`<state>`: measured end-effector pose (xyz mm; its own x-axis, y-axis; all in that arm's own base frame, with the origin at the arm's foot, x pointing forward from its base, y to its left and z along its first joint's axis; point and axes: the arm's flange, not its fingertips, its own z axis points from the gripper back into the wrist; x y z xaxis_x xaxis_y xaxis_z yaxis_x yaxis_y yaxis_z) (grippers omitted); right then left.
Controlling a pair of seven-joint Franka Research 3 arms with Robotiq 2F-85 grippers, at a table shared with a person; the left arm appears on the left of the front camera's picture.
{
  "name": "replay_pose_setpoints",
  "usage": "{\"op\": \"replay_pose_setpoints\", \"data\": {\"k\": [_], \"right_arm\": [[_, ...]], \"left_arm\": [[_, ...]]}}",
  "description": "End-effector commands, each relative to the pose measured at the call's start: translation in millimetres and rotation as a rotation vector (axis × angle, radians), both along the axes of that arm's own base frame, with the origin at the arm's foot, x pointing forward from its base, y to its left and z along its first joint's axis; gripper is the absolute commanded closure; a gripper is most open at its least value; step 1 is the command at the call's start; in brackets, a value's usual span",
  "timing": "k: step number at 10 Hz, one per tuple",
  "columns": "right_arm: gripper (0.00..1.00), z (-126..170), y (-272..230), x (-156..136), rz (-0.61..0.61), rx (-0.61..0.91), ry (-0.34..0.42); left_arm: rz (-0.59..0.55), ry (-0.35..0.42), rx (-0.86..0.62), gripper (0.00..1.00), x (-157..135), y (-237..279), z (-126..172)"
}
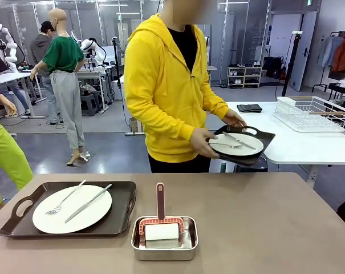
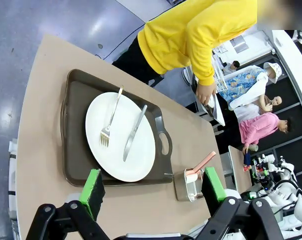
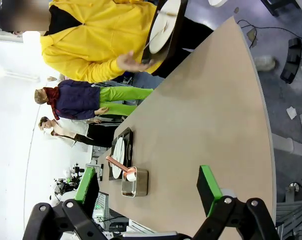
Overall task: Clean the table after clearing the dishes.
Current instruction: When the left (or right) Handle tray is removed, use the left hand (or right hand) to clean the left (or right) side of the table with the Lint Roller.
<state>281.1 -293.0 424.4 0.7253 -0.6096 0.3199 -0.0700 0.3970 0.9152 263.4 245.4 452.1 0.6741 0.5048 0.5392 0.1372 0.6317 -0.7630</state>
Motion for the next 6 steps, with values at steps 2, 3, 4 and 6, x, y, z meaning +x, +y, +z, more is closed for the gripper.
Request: {"op": "replay_pose_setpoints", "data": {"k": [2,3,4,6], "right_arm": [[0.0,0.0,0.0,0.0,0.0,0.0,0.0],[0.0,6.5,18.2,20.0,0.084,-0.083,-0.027],[0.0,14.7,43.5,43.0,0.162,-0.179,-0.042],[0.0,35.3,99.7,91.7,0.302,-0.343,-0.069]], "left_arm": [[-0.007,-0.007,0.005,0.0,-1.4,2.1,-2.0],[-0.007,-0.007,0.005,0.0,-1.4,2.1,-2.0],[-0.007,-0.007,0.005,0.0,-1.4,2.1,-2.0],[-0.007,-0.007,0.005,0.0,-1.4,2.1,-2.0]]}}
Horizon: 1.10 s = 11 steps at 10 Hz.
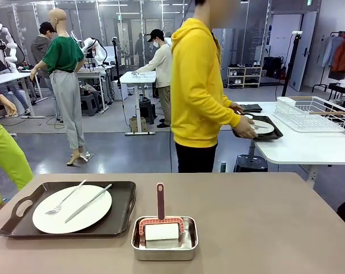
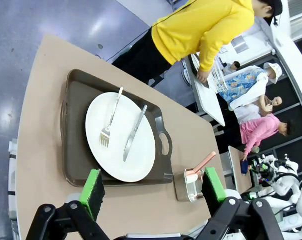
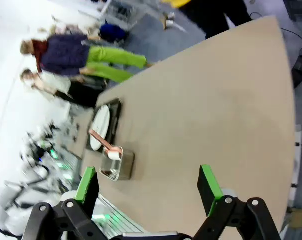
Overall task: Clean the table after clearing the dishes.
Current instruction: When the left (or right) Handle tray is removed, use the left hand (or right hand) to clean the left (or right) side of the table with the Lint Roller.
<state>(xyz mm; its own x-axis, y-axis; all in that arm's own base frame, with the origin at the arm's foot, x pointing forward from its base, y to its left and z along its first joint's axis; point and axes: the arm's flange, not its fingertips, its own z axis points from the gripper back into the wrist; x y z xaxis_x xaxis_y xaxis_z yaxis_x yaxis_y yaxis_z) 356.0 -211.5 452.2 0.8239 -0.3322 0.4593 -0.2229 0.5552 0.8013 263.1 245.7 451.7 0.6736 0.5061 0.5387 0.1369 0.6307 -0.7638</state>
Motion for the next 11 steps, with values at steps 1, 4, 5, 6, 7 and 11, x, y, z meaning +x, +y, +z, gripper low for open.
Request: {"op": "replay_pose_setpoints", "data": {"k": [1,4,5,6,7,11], "right_arm": [[0.0,20.5,54.3,46.2,0.135,-0.215,-0.048],[0.0,55.8,173.3,99.4,0.406,-0.399,-0.143],[0.0,67.0,215.7,112.0,0.496,-0.49,-0.185],[0.0,76.6,262.8,123.0,0.579,-0.6,-0.231],[0.0,78.3,300.9,130.0,0.641,-0.678,-0.252],[0.0,57.0,411.7,142.0,0.912,-0.881,-0.321]], "left_arm": [[-0.008,-0.007,0.006,0.0,-1.1,1.8,-1.6],[-0.008,-0.007,0.006,0.0,-1.1,1.8,-1.6],[-0.008,-0.007,0.006,0.0,-1.1,1.8,-1.6],[-0.008,-0.007,0.006,0.0,-1.1,1.8,-1.6],[-0.008,-0.007,0.006,0.0,-1.1,1.8,-1.6],[-0.008,-0.007,0.006,0.0,-1.1,1.8,-1.6]]}}
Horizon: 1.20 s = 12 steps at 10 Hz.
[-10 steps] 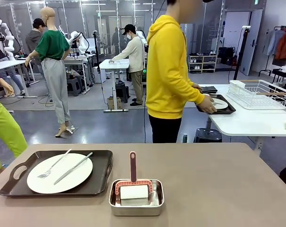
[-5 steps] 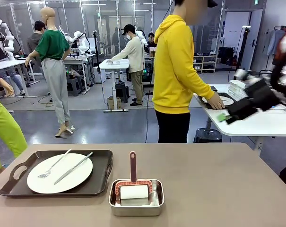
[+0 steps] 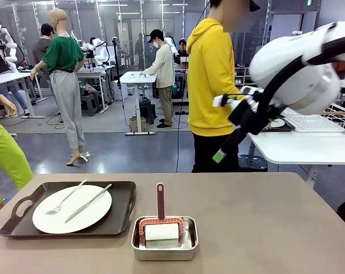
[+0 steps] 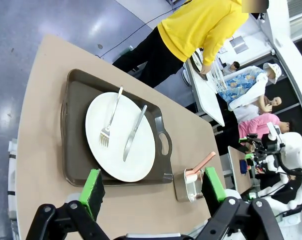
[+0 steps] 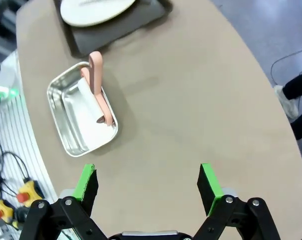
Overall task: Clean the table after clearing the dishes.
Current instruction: When the left (or right) Handle tray is removed, use the left hand (or right hand) to clean the left (or right) side of the table with the Lint Roller.
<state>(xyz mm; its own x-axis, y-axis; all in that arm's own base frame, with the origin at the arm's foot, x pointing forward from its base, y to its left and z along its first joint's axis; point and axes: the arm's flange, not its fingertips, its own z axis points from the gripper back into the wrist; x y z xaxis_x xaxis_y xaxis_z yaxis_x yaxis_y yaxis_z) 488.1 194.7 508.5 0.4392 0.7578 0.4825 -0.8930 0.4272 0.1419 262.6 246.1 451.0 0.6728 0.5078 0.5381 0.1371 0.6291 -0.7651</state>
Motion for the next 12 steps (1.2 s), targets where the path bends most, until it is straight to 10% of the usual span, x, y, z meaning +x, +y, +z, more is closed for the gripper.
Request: {"op": "replay_pose_setpoints", "data": {"k": [1,10,12], "right_arm": [[0.0,-5.6,19.1,11.2,0.067,-0.09,-0.039],[0.0,-21.5,27.4,7.4,0.097,-0.109,-0.014],[0.0,-14.3,61.1,25.9,0.434,-0.21,-0.046]], "left_arm": [[-0.009,-0.006,0.008,0.0,-0.6,1.5,-1.0],[-0.009,-0.006,0.008,0.0,-0.6,1.5,-1.0],[-0.009,-0.006,0.008,0.0,-0.6,1.5,-1.0]]}}
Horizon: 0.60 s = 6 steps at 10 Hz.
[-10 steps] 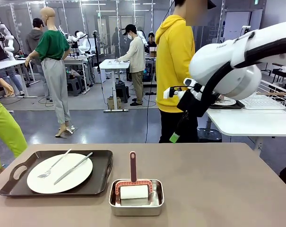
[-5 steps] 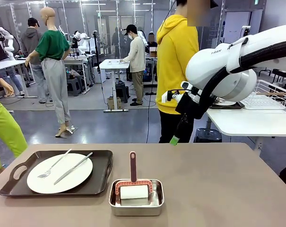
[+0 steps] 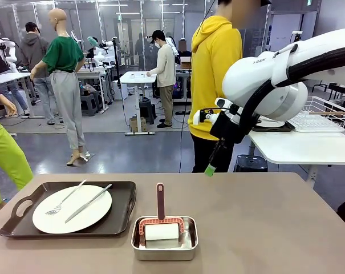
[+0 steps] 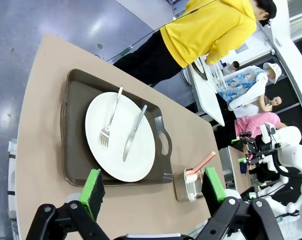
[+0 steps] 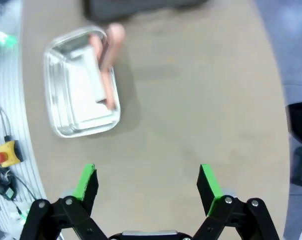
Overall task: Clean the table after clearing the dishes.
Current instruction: When the left (or right) Handle tray is removed, use the left hand (or right hand) to clean the left (or right) side of the table with the Lint Roller.
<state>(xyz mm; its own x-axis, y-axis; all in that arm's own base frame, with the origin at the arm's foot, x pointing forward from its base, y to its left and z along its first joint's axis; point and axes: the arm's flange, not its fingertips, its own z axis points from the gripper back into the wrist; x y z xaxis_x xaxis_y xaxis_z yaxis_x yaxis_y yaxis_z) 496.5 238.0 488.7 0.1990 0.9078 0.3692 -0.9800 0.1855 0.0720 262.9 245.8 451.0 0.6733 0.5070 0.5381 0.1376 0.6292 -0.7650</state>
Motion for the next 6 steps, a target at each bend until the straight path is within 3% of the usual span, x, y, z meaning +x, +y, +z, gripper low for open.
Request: {"op": "replay_pose_setpoints", "data": {"k": [1,4,6], "right_arm": [[0.0,8.0,34.3,24.9,0.249,-0.089,-0.016],[0.0,-3.0,87.1,37.5,0.436,-0.131,0.033],[0.0,-19.2,115.9,41.1,0.466,-0.177,0.018]], "left_arm": [[-0.008,-0.006,0.008,0.0,-0.9,1.7,-1.0],[-0.008,-0.006,0.008,0.0,-0.9,1.7,-1.0],[-0.008,-0.006,0.008,0.0,-0.9,1.7,-1.0]]}}
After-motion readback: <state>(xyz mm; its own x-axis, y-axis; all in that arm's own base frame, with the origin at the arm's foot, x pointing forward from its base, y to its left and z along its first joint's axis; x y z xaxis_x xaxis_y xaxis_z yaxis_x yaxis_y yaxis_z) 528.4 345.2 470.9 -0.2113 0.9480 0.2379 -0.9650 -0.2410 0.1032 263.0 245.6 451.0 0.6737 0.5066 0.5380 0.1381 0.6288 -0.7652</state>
